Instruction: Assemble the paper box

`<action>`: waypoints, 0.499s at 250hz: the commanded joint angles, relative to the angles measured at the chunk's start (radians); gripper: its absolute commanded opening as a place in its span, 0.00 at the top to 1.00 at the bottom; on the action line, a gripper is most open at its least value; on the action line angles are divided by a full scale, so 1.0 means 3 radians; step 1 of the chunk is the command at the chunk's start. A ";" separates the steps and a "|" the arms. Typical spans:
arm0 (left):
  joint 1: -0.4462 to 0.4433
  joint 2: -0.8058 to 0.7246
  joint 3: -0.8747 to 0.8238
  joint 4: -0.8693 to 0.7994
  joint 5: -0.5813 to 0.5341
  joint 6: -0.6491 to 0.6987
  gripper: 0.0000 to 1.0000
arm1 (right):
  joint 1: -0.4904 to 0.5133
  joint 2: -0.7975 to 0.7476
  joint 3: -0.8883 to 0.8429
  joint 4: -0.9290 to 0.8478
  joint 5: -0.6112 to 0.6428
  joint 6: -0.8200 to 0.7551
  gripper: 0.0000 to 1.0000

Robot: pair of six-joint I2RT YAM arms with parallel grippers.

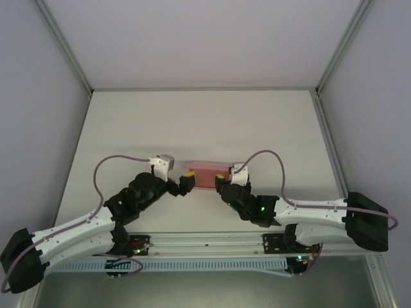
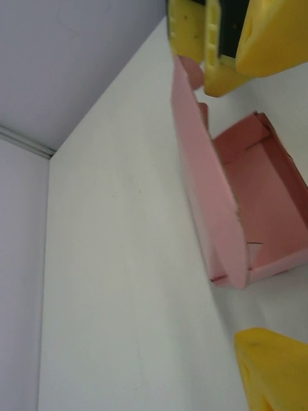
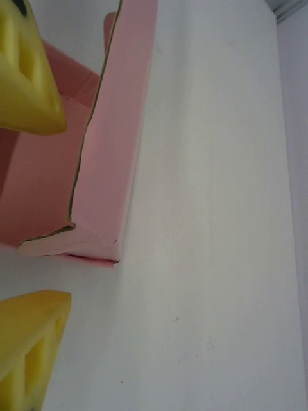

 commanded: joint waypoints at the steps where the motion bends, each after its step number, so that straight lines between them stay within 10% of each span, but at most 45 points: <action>1: -0.0028 -0.0051 0.0387 -0.0620 -0.0087 -0.0193 0.00 | 0.0034 -0.0220 -0.0052 -0.0220 -0.0150 -0.0011 0.23; 31: -0.0019 0.0007 0.0743 -0.0992 -0.0282 -0.0372 0.00 | 0.0034 -0.0594 -0.0111 -0.0367 -0.0271 -0.0037 0.00; 66: 0.0132 0.0275 0.1241 -0.1446 -0.0506 -0.0444 0.00 | 0.0034 -0.1135 -0.0147 -0.0348 -0.0384 -0.0241 0.00; 125: 0.0939 0.1144 0.1765 -0.1481 0.0700 -0.0410 0.00 | -0.0258 -0.1375 0.0418 -0.0745 -0.0242 -0.0233 0.00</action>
